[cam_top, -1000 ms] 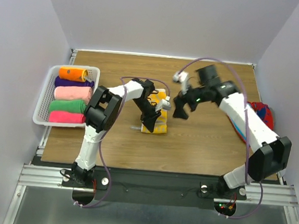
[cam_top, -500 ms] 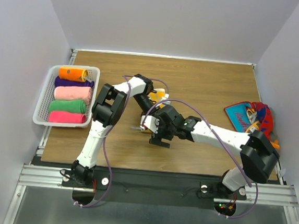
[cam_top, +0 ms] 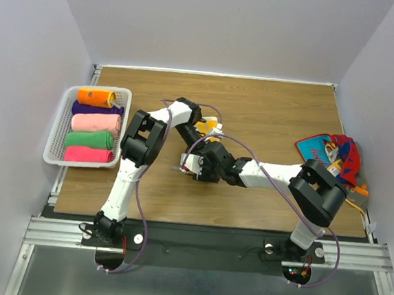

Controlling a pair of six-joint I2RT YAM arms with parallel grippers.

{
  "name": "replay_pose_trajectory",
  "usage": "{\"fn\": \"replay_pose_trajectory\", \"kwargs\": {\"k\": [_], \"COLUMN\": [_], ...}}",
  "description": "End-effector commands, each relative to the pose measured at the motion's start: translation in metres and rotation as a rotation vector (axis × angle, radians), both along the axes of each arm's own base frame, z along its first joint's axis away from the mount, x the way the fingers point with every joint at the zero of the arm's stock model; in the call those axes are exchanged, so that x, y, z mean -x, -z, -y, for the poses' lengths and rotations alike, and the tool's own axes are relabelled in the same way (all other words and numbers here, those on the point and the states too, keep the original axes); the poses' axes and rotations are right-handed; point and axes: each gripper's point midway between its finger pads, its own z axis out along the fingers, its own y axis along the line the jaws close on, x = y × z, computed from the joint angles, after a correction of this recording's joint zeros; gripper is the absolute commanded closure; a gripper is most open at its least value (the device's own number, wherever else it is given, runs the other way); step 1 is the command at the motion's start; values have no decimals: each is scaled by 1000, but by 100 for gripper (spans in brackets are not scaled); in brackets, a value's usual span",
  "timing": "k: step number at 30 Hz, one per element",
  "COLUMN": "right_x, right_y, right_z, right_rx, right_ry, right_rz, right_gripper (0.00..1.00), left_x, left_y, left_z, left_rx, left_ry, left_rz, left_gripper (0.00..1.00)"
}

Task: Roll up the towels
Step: Roll the towel

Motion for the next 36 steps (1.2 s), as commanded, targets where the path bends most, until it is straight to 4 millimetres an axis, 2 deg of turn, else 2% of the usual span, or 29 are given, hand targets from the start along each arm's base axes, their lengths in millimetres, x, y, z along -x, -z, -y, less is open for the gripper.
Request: {"fn": "replay_pose_trajectory", "kwargs": {"k": [1, 4, 8, 9, 12, 13, 15, 16, 17, 19, 20, 21, 22, 23, 24, 25, 26, 27, 28, 29, 30, 31, 32, 33, 34, 35, 36], "right_x": [-3, 6, 25, 28, 36, 38, 40, 40, 41, 40, 40, 34, 33, 37, 36, 29, 33, 34, 32, 26, 27, 25, 20, 20, 21, 17, 16], "right_y": [13, 5, 12, 15, 19, 20, 17, 15, 14, 9, 7, -2, -5, -5, -3, -11, -12, -10, -12, -19, -16, -18, -21, -24, -15, -22, -19], "right_z": [-1, -2, 8, 9, 14, 15, 16, 16, 18, 17, 16, 11, 10, 14, 13, 6, 9, 8, 7, 7, 5, 3, 5, 3, 3, 2, 4], "right_rx": [-33, -56, 14, 19, 32, 34, 29, 25, 26, 7, 12, -14, -16, 2, -3, -22, -14, -34, -49, -70, -84, -98, -111, -132, -124, -149, -139], "right_ry": [16, -11, -39, -45, -43, -42, -32, -25, -22, -9, -4, -5, -6, 4, 11, 11, 17, 15, 19, 36, 35, 37, 51, 44, 53, 51, 60], "right_rz": [-52, -100, -213, -235, -289, -304, -335, -345, -362, -407, -415, -428, -445, -490, -538, -557, -609, -669, -690, -707, -754, -775, -800, -832, -873, -902, -917], "right_gripper": [59, 67, 70, 79, 85, 85, 85, 85, 86, 86, 86, 85, 85, 85, 84, 84, 83, 83, 83, 83, 83, 83, 82, 82, 82, 82, 82], "left_x": [-35, -37, -47, -56, -78, -89, -105, -117, -123, -139, -142, -146, -155, -161, -156, -170, -165, -149, -144, -137, -123, -108, -98, -88, -71, -64, -56], "left_y": [55, 39, 13, 0, -22, -31, -46, -57, -65, -92, -102, -109, -139, -153, -145, -196, -209, -184, -235, -243, -223, -246, -243, -232, -228, -220, -211], "left_z": [-32, -33, -38, -44, -55, -69, -82, -100, -108, -132, -132, -150, -157, -168, -183, -199, -204, -212, -215, -222, -224, -222, -220, -217, -203, -199, -192], "left_rx": [-128, -110, -87, -78, -61, -62, -56, -57, -53, -34, -25, -30, 2, 13, -13, 27, 30, -25, 32, 18, 2, 38, 40, 36, 50, 34, 26], "left_ry": [78, 61, 30, 1, -55, -100, -155, -207, -232, -313, -321, -379, -436, -495, -555, -629, -666, -685, -701, -761, -771, -754, -721, -675, -620, -593, -546], "left_rz": [246, 275, 320, 342, 384, 396, 431, 457, 480, 552, 585, 601, 698, 748, 753, 981, 1058, 1073, 1302, 1357, 1361, 1457, 1471, 1466, 1456, 1440, 1425], "left_gripper": [55, 46, 41, 40, 39, 38, 36, 35, 33, 27, 25, 18, 4, 1, 1, 1, 1, 1, 1, 1, 1, 1, 1, 1, 1, 1, 1]}}
